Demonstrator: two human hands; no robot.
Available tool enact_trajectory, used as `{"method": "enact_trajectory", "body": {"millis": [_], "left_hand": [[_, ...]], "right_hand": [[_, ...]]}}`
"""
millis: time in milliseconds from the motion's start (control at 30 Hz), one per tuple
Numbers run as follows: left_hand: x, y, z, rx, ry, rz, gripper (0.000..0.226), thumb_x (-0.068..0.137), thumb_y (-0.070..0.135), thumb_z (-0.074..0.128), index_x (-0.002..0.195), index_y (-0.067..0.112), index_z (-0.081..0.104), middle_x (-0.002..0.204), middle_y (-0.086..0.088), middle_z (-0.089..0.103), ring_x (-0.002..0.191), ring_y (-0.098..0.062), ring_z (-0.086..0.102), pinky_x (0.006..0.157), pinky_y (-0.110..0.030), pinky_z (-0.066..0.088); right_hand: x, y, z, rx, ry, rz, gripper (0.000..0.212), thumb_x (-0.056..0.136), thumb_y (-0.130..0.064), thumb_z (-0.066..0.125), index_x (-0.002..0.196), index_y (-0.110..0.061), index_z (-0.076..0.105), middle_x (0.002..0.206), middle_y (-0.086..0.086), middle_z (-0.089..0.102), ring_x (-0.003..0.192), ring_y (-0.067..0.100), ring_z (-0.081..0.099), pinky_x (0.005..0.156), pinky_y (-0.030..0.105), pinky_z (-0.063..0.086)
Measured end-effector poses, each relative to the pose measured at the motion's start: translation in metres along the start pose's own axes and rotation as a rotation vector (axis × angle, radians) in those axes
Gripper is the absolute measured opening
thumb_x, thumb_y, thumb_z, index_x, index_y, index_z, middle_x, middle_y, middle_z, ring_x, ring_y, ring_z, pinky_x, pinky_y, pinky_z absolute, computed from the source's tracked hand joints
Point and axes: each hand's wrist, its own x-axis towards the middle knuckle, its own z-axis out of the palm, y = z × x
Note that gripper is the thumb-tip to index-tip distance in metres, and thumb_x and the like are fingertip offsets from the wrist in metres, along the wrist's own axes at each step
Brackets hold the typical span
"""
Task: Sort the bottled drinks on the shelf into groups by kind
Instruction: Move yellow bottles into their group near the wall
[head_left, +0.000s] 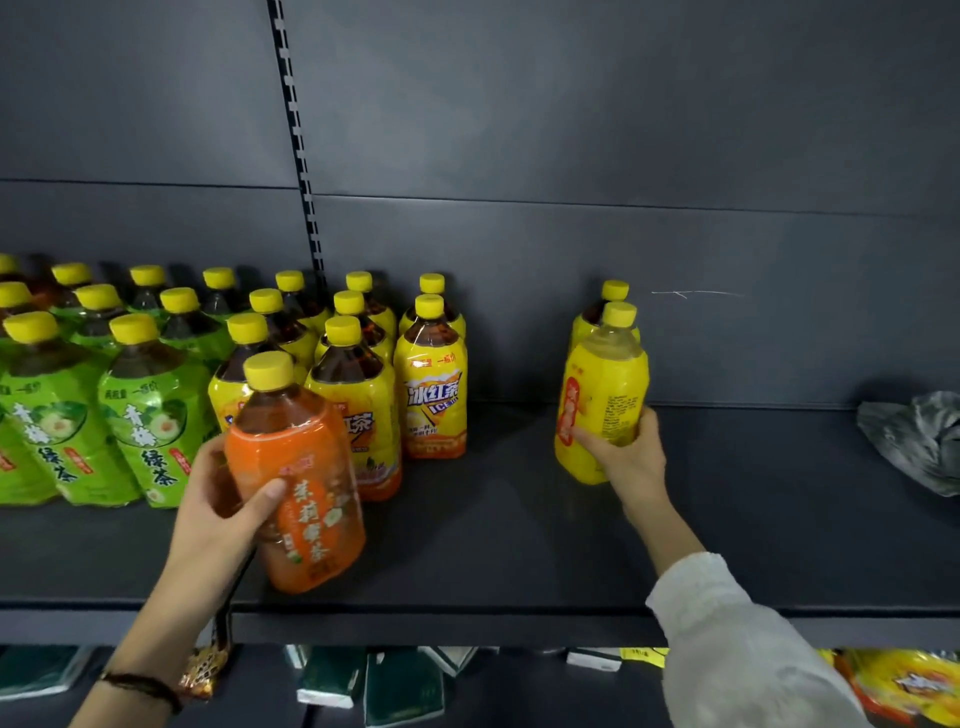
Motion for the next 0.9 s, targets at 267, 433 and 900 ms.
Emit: {"method": "enact_trajectory", "body": {"millis": [267, 433, 900], "left_hand": [[0.007, 0.004, -0.02, 0.04, 0.071, 0.012, 0.089, 0.028, 0.086, 0.069, 0.103, 0.044, 0.048, 0.104, 0.015, 0.057, 0.087, 0.008, 0.059, 0.067, -0.013, 0.053], [0.009, -0.007, -0.022, 0.037, 0.06, 0.035, 0.087, 0.034, 0.085, 0.07, 0.108, 0.044, 0.051, 0.108, 0.016, 0.058, 0.093, 0.004, 0.059, 0.071, -0.01, 0.053], [0.019, -0.034, -0.018, 0.053, 0.091, 0.072, 0.042, 0.088, 0.012, 0.056, 0.103, 0.05, 0.055, 0.101, 0.015, 0.06, 0.083, 0.013, 0.062, 0.063, -0.007, 0.052]], "right_hand": [[0.013, -0.009, 0.062, -0.201, -0.227, -0.061, 0.105, 0.066, -0.053, 0.08, 0.151, -0.03, 0.023, 0.149, 0.002, 0.022, 0.14, 0.028, 0.02, 0.114, 0.053, 0.028], [0.021, -0.006, 0.068, 0.133, -0.242, 0.006, 0.089, 0.07, -0.049, 0.078, 0.145, -0.026, 0.035, 0.143, 0.004, 0.041, 0.127, 0.021, 0.046, 0.098, 0.038, 0.046], [0.098, -0.005, 0.022, 0.266, -0.063, 0.159, 0.076, 0.079, -0.037, 0.075, 0.136, -0.019, 0.028, 0.134, 0.007, 0.045, 0.119, 0.022, 0.051, 0.092, 0.037, 0.048]]}}
